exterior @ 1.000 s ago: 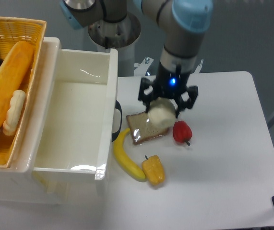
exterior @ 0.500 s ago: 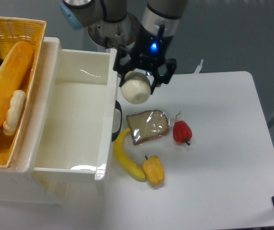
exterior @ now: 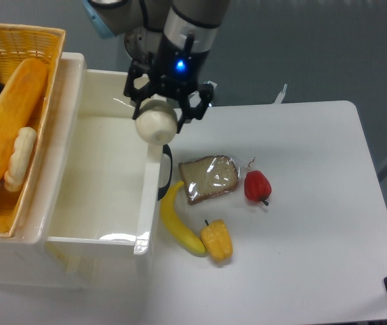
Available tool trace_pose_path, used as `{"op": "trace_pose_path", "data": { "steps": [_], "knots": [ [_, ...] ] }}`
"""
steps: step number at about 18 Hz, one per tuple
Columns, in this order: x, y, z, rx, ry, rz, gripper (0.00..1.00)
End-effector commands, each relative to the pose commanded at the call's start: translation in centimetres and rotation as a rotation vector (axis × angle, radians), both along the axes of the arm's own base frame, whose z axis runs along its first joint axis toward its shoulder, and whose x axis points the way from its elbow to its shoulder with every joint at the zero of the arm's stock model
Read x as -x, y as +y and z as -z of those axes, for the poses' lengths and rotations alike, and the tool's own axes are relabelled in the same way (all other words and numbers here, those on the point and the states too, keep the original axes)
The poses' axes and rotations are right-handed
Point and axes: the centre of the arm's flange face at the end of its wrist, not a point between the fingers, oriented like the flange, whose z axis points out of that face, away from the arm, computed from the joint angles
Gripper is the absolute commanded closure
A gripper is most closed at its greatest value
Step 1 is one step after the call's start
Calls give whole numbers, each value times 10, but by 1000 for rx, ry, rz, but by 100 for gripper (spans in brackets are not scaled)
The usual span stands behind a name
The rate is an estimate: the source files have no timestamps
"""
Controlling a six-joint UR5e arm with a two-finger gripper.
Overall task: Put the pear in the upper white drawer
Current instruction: 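Lower the pear into the drawer and open the gripper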
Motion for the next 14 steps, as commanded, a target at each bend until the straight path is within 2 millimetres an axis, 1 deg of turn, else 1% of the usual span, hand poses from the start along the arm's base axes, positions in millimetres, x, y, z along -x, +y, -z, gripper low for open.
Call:
{"op": "trace_pose_path", "data": {
  "steps": [2, 4, 6, 8, 11, 12, 14],
  "knots": [
    [-4, 9, 9, 12, -13, 18, 39],
    [-12, 15, 11, 16, -15, 37, 39],
    [-15, 17, 14, 18, -21, 47, 36],
    [-19, 21, 16, 20, -23, 57, 34],
    [-24, 27, 26, 33, -33, 73, 31],
    [-26, 30, 29, 37, -38, 81, 28],
    [-28, 31, 29, 37, -37, 87, 23]
  ]
}}
